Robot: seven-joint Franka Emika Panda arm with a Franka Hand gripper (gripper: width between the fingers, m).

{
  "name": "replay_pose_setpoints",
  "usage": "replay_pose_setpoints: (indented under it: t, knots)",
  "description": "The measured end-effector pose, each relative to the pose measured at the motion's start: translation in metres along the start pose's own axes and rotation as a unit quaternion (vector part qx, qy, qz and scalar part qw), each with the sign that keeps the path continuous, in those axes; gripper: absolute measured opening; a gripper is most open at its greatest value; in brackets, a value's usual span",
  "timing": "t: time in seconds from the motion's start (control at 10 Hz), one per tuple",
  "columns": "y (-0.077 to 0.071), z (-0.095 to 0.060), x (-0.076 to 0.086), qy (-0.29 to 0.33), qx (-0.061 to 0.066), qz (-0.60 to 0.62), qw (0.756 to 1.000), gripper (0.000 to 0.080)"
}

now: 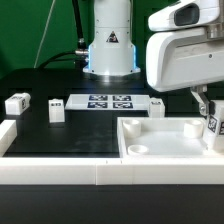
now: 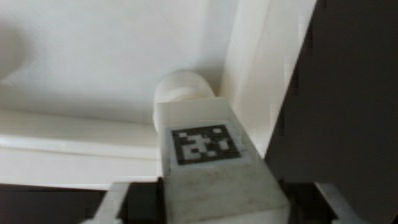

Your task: Assemble one leg

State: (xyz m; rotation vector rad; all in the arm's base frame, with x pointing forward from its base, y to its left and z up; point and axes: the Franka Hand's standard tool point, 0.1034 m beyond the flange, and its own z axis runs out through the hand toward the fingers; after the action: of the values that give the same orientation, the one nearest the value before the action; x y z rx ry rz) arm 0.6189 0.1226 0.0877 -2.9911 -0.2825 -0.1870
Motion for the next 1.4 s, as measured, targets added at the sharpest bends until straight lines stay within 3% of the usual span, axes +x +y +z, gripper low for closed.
replay_pose_setpoints:
  t: [0.4,0.7,1.0,1.2,1.4]
  knots:
    - [0.0,0.0,0.0,0.001,0.001,0.039,0.999,0.0305]
    - [0.001,0.0,-0.001,0.003,0.006,0.244,0.97,0.0305]
    - [-0.003,0.002,-0.004,0.01,0.018,0.439,0.899,0.0305]
    - [-0.009,0.002,-0.004,0.007,0.021,0.561,0.827,0.0305]
    - [-0.008,0.002,-0.004,0.001,0.03,0.604,0.797,0.0305]
